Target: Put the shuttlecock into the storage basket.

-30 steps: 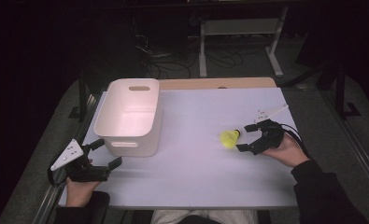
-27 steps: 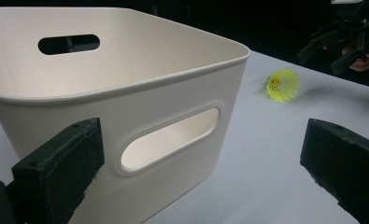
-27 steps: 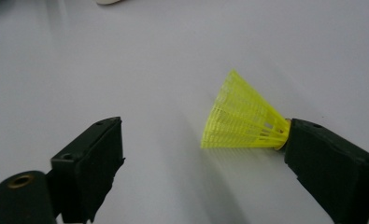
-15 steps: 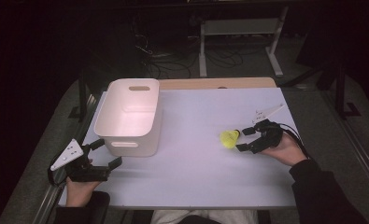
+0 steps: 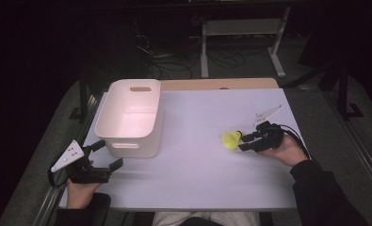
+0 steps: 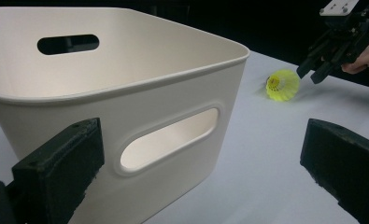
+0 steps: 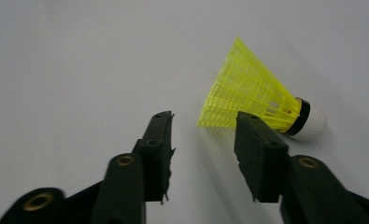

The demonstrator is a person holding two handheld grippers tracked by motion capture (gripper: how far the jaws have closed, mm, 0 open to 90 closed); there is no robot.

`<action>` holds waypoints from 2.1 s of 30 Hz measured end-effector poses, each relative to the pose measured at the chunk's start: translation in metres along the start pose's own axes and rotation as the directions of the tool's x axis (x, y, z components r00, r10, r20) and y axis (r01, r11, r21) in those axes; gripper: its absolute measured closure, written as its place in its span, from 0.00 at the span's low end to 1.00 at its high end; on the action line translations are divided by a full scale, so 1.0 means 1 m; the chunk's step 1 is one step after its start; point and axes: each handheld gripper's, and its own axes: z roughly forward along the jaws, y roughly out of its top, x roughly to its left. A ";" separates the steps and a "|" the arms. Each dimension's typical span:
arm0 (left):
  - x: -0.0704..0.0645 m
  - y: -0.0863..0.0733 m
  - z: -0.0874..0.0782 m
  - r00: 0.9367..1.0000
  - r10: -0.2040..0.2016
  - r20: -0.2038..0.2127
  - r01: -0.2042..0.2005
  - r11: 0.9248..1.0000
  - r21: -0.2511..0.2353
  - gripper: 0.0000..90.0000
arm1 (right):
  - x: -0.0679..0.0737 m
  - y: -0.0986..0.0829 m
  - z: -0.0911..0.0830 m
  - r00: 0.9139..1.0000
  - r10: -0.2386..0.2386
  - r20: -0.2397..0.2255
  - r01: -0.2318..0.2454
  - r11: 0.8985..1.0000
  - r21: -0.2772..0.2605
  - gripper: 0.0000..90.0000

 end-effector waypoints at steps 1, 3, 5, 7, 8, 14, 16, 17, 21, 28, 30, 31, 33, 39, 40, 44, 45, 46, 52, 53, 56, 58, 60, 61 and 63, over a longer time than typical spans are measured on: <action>0.000 0.000 0.000 1.000 -0.001 0.000 0.001 1.000 0.000 0.00 | 0.000 0.000 0.000 1.000 -0.002 -0.003 0.002 1.000 0.005 0.72; 0.000 0.000 0.000 1.000 0.000 0.000 0.000 1.000 0.000 0.00 | -0.001 0.000 0.001 1.000 -0.004 0.002 0.003 1.000 0.016 0.78; 0.000 0.000 0.000 1.000 -0.001 0.001 0.001 1.000 0.000 0.00 | -0.002 0.000 0.002 1.000 -0.005 -0.001 0.005 1.000 0.021 0.82; 0.000 0.000 0.000 1.000 0.000 0.000 0.000 1.000 -0.001 0.00 | -0.002 0.000 0.003 1.000 -0.005 -0.004 0.005 1.000 0.023 0.85; 0.000 0.000 0.000 1.000 0.000 0.000 0.000 1.000 -0.001 0.00 | -0.004 -0.001 0.004 1.000 -0.005 -0.009 0.005 0.999 0.031 0.90; 0.000 0.000 0.000 1.000 -0.001 0.000 0.001 1.000 -0.002 0.00 | -0.007 -0.002 0.008 1.000 0.001 -0.017 0.000 0.998 0.057 0.99; 0.000 0.000 0.000 1.000 0.000 0.001 0.000 1.000 -0.001 0.00 | -0.007 -0.002 0.010 1.000 0.004 -0.013 -0.003 0.998 0.060 0.99; 0.000 0.000 0.000 1.000 0.000 0.001 0.000 1.000 -0.001 0.00 | -0.008 -0.002 0.011 1.000 0.005 -0.012 -0.005 0.998 0.064 0.99; 0.000 0.000 0.000 1.000 -0.001 0.001 0.001 1.000 -0.003 0.00 | -0.010 -0.002 0.016 1.000 0.011 -0.015 -0.009 0.997 0.079 0.99; 0.000 0.000 0.000 1.000 -0.001 0.002 0.001 1.000 -0.001 0.00 | -0.012 -0.003 0.020 1.000 0.019 -0.011 -0.018 0.995 0.097 0.99; 0.000 0.000 0.000 1.000 -0.001 0.002 0.001 1.000 -0.001 0.00 | -0.013 -0.003 0.021 1.000 0.018 -0.013 -0.016 0.995 0.097 0.99; 0.000 0.000 0.000 1.000 -0.001 0.002 0.001 1.000 -0.001 0.00 | -0.013 -0.003 0.021 1.000 0.018 -0.014 -0.016 0.995 0.098 0.99; 0.000 0.000 0.000 1.000 -0.001 0.004 0.001 1.000 -0.003 0.00 | -0.014 -0.002 0.023 1.000 0.019 -0.012 -0.018 0.995 0.101 0.99; 0.000 0.000 0.000 1.000 -0.001 0.005 0.001 1.000 -0.003 0.00 | -0.015 -0.001 0.027 1.000 0.025 -0.010 -0.023 0.995 0.101 0.99; 0.000 0.000 0.000 1.000 0.000 0.005 0.000 1.000 -0.003 0.00 | -0.015 -0.001 0.028 1.000 0.022 -0.009 -0.021 0.995 0.099 0.99; 0.000 0.000 0.000 1.000 -0.001 0.006 0.001 1.000 -0.004 0.00 | -0.016 -0.001 0.030 1.000 0.023 -0.005 -0.023 0.995 0.101 0.99; 0.000 0.000 0.000 1.000 0.000 0.006 0.000 1.000 -0.004 0.00 | -0.017 -0.001 0.031 1.000 0.026 -0.003 -0.025 0.995 0.099 0.99; 0.000 0.000 0.000 1.000 -0.001 0.005 0.001 1.000 -0.004 0.00 | -0.017 -0.001 0.031 1.000 0.025 -0.005 -0.025 0.995 0.098 0.99; 0.000 0.000 0.000 1.000 -0.001 0.006 0.001 1.000 -0.004 0.00 | -0.018 0.000 0.033 1.000 0.030 -0.002 -0.030 0.995 0.094 0.99; 0.000 0.000 0.000 1.000 -0.001 0.005 0.001 1.000 -0.004 0.00 | -0.018 0.000 0.034 1.000 0.031 0.001 -0.031 0.995 0.093 0.99; 0.000 0.000 0.000 1.000 0.000 0.006 0.001 1.000 -0.004 0.00 | -0.020 0.000 0.034 0.999 0.036 0.000 -0.036 0.996 0.085 0.99; 0.000 0.000 0.000 1.000 0.000 0.006 0.000 1.000 -0.004 0.00 | -0.021 0.000 0.034 0.999 0.037 0.001 -0.037 0.996 0.081 0.99; 0.000 0.000 0.000 1.000 0.000 0.006 0.000 1.000 -0.004 0.00 | -0.022 0.000 0.033 0.999 0.044 -0.002 -0.044 0.996 0.074 0.99; 0.000 0.000 0.000 1.000 0.000 0.006 0.000 1.000 -0.003 0.00 | -0.022 0.000 0.033 0.999 0.045 -0.003 -0.045 0.996 0.071 0.99; 0.000 0.000 0.000 1.000 0.000 0.005 0.000 1.000 -0.002 0.00 | -0.023 0.001 0.033 0.999 0.047 -0.006 -0.047 0.997 0.067 0.99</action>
